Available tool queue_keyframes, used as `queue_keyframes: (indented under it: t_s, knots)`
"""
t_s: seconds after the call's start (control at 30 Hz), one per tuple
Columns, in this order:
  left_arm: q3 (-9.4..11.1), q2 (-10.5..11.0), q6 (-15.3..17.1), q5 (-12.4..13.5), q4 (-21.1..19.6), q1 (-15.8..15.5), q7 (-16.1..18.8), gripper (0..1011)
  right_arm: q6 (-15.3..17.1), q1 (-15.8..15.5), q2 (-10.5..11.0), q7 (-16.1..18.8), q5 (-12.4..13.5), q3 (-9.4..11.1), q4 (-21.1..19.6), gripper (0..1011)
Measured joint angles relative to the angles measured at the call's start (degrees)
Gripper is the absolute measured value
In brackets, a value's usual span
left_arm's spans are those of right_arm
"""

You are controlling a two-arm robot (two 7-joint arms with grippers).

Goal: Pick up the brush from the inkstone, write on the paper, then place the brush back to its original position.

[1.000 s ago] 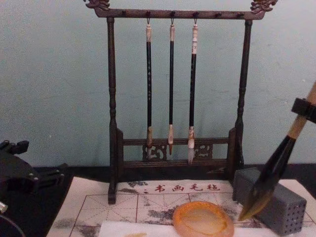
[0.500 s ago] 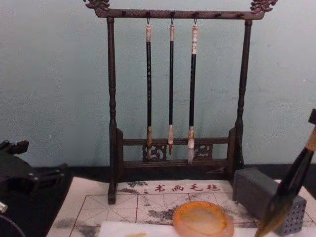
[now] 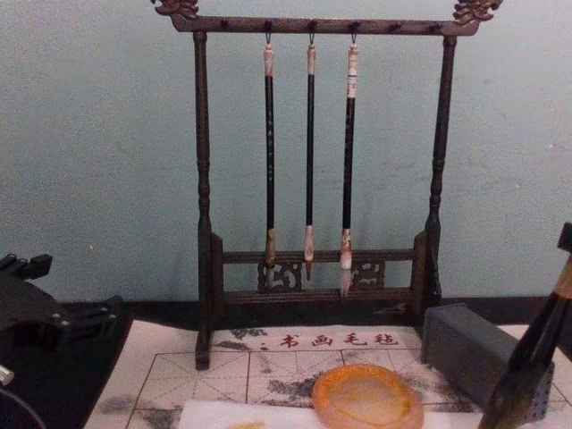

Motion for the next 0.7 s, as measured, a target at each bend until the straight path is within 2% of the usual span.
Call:
queue_keyframes:
  t_s: [0.7]
  knots:
    - [0.0,0.0,0.0,0.0,0.0,0.0,0.0,1001,-0.5,0.3,-1.2,1.1,-2.7,-0.4,0.8,198]
